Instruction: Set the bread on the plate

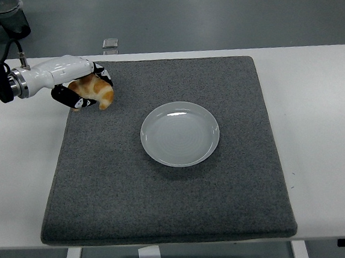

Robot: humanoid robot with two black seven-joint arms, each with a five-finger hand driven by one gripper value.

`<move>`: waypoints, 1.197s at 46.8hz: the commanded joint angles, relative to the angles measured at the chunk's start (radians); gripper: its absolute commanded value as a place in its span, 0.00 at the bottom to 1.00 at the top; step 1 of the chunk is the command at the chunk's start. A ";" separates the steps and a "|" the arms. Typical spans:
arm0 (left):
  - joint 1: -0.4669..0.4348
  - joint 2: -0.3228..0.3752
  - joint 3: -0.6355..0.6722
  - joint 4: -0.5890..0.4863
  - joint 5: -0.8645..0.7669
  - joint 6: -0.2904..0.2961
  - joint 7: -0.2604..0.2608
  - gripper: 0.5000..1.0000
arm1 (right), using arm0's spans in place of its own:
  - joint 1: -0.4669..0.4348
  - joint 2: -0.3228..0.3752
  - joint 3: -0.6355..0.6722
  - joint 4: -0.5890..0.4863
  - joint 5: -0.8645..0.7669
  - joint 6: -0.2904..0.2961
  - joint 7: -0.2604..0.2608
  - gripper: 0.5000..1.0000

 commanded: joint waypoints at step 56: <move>-0.264 -0.267 0.100 -0.044 -0.025 -0.100 0.005 0.00 | 0.000 0.000 0.000 0.000 0.000 0.000 0.000 0.86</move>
